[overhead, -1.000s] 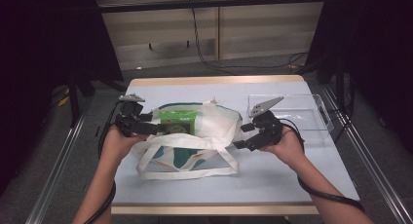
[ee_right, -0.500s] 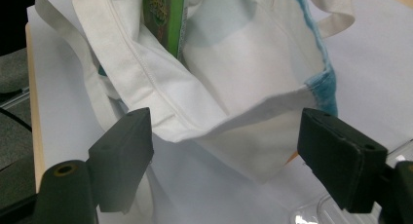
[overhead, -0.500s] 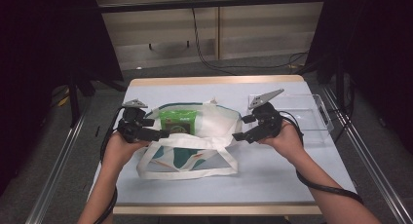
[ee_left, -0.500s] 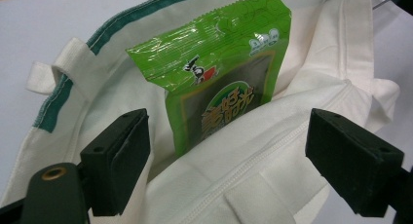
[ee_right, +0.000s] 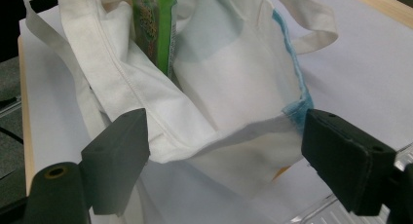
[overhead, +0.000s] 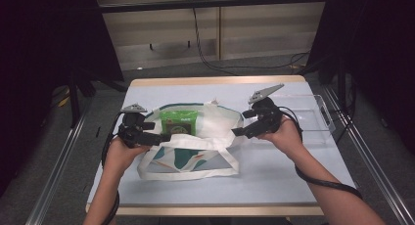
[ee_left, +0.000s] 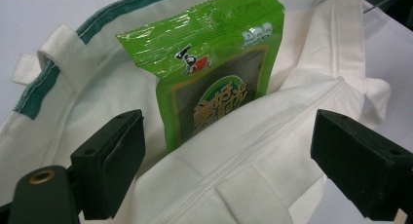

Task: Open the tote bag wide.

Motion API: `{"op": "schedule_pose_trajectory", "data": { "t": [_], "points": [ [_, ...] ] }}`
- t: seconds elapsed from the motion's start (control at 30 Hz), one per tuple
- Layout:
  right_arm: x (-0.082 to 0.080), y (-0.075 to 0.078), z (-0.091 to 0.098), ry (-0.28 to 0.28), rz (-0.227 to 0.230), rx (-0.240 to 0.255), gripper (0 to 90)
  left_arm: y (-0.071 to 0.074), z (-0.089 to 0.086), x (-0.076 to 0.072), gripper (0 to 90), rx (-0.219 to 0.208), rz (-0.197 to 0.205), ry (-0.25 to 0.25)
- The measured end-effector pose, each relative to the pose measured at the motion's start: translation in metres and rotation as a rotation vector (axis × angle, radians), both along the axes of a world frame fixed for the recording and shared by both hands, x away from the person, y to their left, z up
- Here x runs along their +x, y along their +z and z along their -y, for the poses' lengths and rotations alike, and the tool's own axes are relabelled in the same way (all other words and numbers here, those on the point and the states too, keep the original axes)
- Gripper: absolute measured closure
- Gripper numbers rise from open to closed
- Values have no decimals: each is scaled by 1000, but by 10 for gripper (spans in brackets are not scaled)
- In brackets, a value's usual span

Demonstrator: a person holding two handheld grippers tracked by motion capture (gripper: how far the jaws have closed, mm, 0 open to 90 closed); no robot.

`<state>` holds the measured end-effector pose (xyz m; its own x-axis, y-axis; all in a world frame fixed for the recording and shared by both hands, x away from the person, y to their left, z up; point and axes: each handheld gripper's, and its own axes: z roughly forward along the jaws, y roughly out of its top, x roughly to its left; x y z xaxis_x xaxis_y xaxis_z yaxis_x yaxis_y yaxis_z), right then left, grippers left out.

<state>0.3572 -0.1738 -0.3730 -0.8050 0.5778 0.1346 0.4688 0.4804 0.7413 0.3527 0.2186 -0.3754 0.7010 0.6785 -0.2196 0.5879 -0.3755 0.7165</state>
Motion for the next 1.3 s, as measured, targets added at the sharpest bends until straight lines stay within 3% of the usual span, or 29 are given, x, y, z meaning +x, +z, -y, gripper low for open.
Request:
{"op": "schedule_pose_trajectory", "data": {
  "t": [0.2,0.4,0.57,0.67,0.8,1.3],
  "points": [
    [5,3,0,-11,2,13,170,-3,4,-2,121,-8,-9,-23],
    [9,2,-2,-11,2,-4,170,-6,5,-3,119,11,-7,-11],
    [12,1,-3,-16,1,-12,164,-11,3,-5,101,-12,1,1],
    [14,1,-3,-24,7,-18,159,-11,5,-5,101,34,-1,-12],
    [17,3,-3,-32,5,-30,159,-11,6,-6,101,4,5,-15],
    [29,10,-10,-37,9,-34,150,-14,9,-14,46,15,6,-30]
  ]
}}
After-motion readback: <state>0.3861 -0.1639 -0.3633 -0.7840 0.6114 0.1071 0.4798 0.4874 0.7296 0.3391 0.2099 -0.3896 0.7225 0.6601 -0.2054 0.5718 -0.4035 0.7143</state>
